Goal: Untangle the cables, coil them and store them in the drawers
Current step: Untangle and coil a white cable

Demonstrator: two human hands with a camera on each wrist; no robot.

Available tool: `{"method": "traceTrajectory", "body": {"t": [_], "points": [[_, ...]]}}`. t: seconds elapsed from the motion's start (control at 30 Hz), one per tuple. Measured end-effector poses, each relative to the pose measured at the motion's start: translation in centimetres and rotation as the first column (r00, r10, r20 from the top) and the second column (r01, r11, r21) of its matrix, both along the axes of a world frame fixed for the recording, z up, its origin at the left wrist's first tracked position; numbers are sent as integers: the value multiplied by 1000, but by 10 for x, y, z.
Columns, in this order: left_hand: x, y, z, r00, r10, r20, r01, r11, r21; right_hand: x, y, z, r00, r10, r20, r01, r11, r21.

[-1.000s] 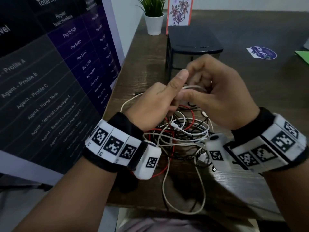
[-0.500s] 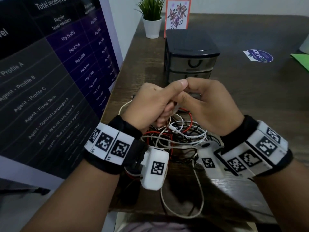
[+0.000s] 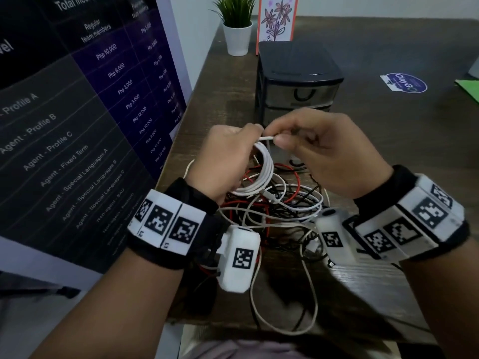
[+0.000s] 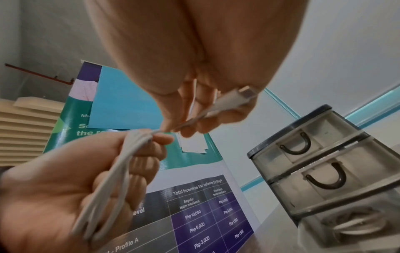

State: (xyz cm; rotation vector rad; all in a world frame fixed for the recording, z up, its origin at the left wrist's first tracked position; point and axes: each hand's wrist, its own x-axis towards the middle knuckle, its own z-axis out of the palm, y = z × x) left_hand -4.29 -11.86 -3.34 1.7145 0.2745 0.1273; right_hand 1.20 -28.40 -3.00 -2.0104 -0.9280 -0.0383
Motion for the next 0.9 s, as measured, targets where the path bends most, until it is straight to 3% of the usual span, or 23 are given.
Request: {"method": "traceTrajectory", "body": {"t": [0.17, 0.43, 0.67, 0.9], "points": [[-3, -8, 8, 999, -39, -10, 36, 974, -226, -2, 9, -8, 986, -167, -3, 166, 975, 151], [-1, -16, 0, 999, 25, 23, -16, 950, -311, -8, 14, -10, 974, -162, -156, 177, 980, 88], [4, -15, -5, 993, 67, 96, -49, 982, -183, -17, 12, -6, 947, -37, -320, 72, 993, 98], [2, -16, -8, 992, 8, 127, 8, 992, -127, -17, 13, -10, 890, -4, -455, 121, 967, 226]]}}
